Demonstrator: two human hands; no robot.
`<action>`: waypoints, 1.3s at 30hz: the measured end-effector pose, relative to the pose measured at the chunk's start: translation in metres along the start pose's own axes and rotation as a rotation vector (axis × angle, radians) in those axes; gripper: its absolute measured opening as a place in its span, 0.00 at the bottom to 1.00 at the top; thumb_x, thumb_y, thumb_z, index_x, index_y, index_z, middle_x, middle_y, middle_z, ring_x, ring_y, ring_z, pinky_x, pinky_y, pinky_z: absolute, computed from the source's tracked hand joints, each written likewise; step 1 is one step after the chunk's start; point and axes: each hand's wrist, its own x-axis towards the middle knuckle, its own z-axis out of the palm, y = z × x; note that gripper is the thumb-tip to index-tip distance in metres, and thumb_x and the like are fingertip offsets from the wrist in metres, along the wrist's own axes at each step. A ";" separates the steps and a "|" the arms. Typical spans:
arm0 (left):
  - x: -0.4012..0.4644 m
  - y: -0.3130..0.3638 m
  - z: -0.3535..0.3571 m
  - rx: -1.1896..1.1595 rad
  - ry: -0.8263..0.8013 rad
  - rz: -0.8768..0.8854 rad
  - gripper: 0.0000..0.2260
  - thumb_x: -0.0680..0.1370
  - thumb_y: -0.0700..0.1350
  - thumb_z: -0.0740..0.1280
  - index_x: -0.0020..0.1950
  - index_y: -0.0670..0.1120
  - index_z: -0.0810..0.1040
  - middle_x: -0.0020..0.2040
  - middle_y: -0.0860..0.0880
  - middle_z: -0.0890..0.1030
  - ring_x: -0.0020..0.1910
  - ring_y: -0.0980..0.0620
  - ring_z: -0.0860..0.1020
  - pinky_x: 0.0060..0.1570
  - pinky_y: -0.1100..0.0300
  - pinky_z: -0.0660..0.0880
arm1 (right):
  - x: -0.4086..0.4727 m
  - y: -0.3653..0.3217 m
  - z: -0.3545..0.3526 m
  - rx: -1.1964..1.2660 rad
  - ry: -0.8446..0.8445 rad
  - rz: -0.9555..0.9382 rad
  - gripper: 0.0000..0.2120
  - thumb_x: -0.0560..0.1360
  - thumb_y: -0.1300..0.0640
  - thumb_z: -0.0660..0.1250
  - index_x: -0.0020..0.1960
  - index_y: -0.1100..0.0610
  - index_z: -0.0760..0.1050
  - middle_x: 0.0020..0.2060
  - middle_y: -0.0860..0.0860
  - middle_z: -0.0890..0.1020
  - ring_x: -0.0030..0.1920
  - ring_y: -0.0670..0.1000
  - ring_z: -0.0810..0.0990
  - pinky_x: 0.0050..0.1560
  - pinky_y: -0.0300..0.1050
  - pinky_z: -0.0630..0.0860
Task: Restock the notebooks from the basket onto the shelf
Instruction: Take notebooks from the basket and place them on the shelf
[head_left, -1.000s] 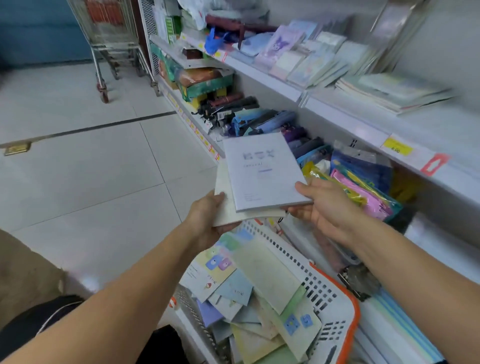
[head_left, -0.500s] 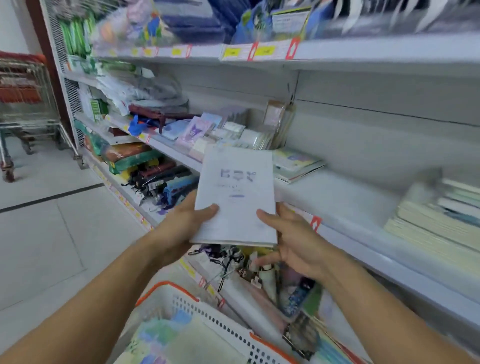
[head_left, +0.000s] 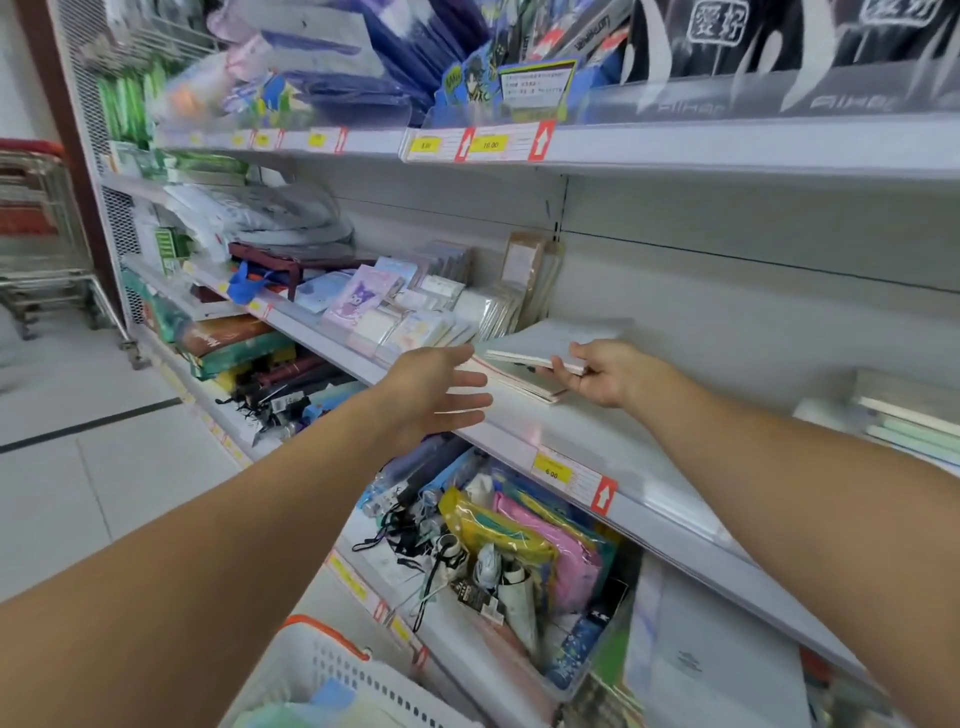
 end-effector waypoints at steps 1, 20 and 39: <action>0.004 -0.001 -0.001 0.013 -0.009 -0.001 0.09 0.81 0.49 0.64 0.59 0.47 0.74 0.53 0.44 0.83 0.43 0.47 0.86 0.34 0.58 0.80 | 0.012 -0.002 0.000 -0.020 -0.002 -0.004 0.06 0.84 0.66 0.55 0.56 0.66 0.69 0.69 0.64 0.70 0.66 0.69 0.72 0.27 0.44 0.81; 0.042 -0.049 -0.062 0.132 0.120 -0.051 0.08 0.80 0.50 0.65 0.55 0.47 0.76 0.43 0.48 0.86 0.38 0.51 0.86 0.32 0.59 0.80 | 0.079 0.013 -0.008 -1.658 0.461 -0.560 0.19 0.73 0.49 0.74 0.52 0.64 0.78 0.55 0.60 0.82 0.57 0.59 0.80 0.45 0.44 0.71; -0.159 -0.354 -0.219 0.867 0.528 -0.705 0.24 0.75 0.53 0.68 0.66 0.41 0.73 0.63 0.40 0.77 0.62 0.41 0.76 0.61 0.51 0.74 | -0.084 0.479 -0.127 -1.376 -0.005 0.354 0.24 0.69 0.46 0.77 0.51 0.64 0.76 0.48 0.60 0.79 0.48 0.59 0.81 0.45 0.52 0.81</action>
